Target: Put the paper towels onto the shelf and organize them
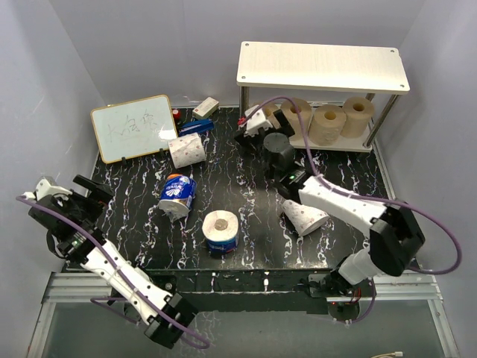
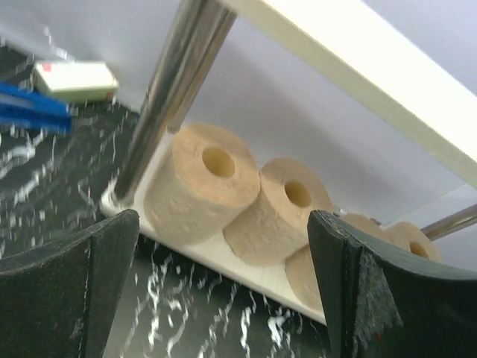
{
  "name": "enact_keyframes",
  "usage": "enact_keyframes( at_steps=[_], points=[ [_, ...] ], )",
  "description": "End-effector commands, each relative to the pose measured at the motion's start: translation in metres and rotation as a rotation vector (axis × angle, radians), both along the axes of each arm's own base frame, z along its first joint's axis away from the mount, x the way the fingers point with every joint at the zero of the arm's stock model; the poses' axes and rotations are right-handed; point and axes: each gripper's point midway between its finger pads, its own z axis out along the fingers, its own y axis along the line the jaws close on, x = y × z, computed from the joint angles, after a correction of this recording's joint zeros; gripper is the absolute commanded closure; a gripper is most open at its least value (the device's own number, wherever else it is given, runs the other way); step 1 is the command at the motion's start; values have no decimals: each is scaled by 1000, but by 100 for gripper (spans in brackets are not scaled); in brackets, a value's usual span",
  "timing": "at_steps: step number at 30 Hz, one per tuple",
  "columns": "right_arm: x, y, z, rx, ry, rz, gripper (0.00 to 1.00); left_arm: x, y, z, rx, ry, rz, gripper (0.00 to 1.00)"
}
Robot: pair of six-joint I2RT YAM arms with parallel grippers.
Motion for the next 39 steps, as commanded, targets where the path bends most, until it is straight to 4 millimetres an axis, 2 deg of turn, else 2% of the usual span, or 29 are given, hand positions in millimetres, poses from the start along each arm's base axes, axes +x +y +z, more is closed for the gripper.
enact_keyframes(
  at_steps=[1,3,6,8,10,12,14,16,18,20,22,24,26,28,30,33,36,37,39],
  points=[
    [-44,-34,-105,-232,503,83,7,4,3,-7,-44,32,-15,2],
    [-61,-51,-116,-293,547,82,7,6,7,-14,-74,56,-12,2],
    [-96,-74,-127,-278,646,164,4,5,8,-13,-71,54,-5,2],
    [-114,-90,-122,-224,664,180,3,3,11,-10,-55,48,28,2],
    [-126,-102,-103,-169,624,174,1,5,11,-10,-75,46,28,2],
    [-127,-116,-87,-95,595,112,1,14,3,-8,-115,41,-64,2],
    [-125,-129,-87,0,641,102,2,17,2,0,-152,56,-86,2],
    [-119,-148,-83,101,656,49,1,21,2,27,-94,46,-154,2],
    [-118,-152,-81,174,672,40,2,22,10,53,-2,56,-185,2],
    [-117,-156,-81,226,687,42,2,24,23,70,64,89,-195,2],
    [-117,-167,-84,274,710,20,2,31,12,80,99,90,-395,2],
    [-117,-175,-89,334,753,4,2,30,-9,79,9,113,-584,3],
    [-118,-191,-93,396,775,-39,1,33,-17,90,-12,121,-715,5],
    [-119,-221,-91,455,759,-131,2,37,-16,88,57,168,-775,6],
    [-121,-239,-86,490,730,-170,2,45,-28,82,240,250,-862,4],
    [-123,-242,-83,500,713,-151,2,54,-62,65,446,366,-994,2],
    [-122,-247,-84,505,711,-167,2,64,-80,34,417,498,-1085,2],
    [-123,-249,-86,506,714,-171,2,73,-85,18,380,572,-1085,7],
    [-122,-255,-88,510,716,-194,2,80,-107,8,384,623,-1145,14]
  ],
)
